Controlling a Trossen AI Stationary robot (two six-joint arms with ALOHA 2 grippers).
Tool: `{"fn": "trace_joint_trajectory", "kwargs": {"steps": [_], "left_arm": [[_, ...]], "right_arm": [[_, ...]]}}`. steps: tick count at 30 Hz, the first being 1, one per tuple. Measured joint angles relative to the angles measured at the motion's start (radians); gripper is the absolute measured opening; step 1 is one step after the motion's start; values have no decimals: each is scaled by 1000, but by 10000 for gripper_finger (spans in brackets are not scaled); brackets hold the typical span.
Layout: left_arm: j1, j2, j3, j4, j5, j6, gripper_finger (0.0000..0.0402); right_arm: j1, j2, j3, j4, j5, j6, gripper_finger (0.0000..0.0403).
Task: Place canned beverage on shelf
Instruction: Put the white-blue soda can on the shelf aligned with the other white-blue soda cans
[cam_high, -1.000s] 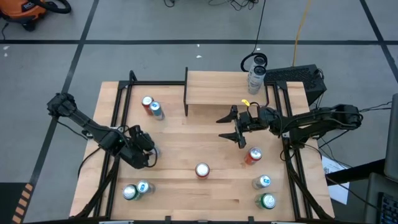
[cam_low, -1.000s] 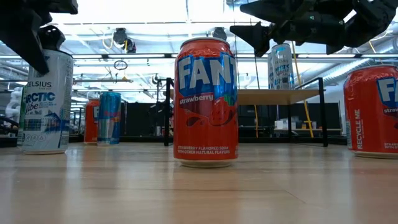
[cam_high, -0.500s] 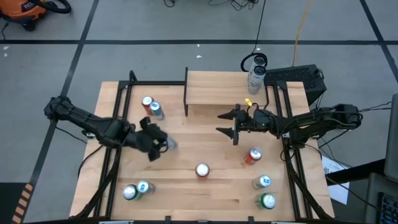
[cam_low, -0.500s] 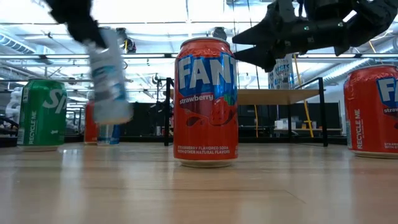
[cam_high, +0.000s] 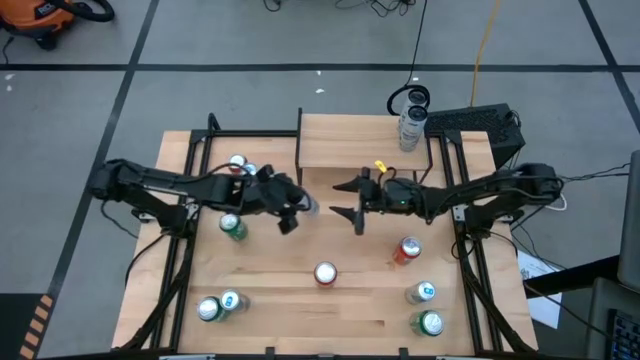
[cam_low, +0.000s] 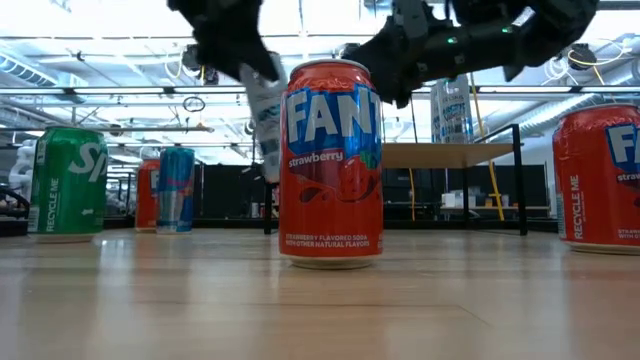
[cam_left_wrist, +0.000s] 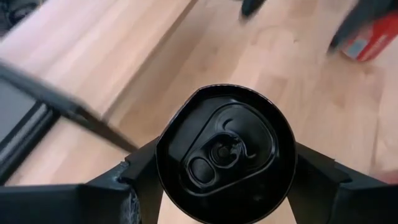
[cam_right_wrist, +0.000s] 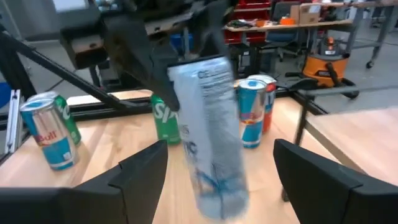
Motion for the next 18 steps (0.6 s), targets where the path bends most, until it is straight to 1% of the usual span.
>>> {"fn": "trace_joint_trajectory", "kwargs": {"steps": [2,6,9,12,15,18], "left_arm": [[5,24,41,3,20,27,251],[10,52,87,0,48,65,251],[10,66,110,2,50,75,251],[12,70,114,22,50,82,251],[18,79,113,47,72,83,251],[22,81,113,72,81,82,251]], "right_arm": [[0,29,27,-2,-25,-11,281],[0,67,64,-3,-25,-20,281],[0,85,90,-9,-26,-37,281],[1,100,128,-51,-53,-41,281],[5,100,157,-109,-48,-55,281],[5,99,172,-118,-47,-64,281]]}}
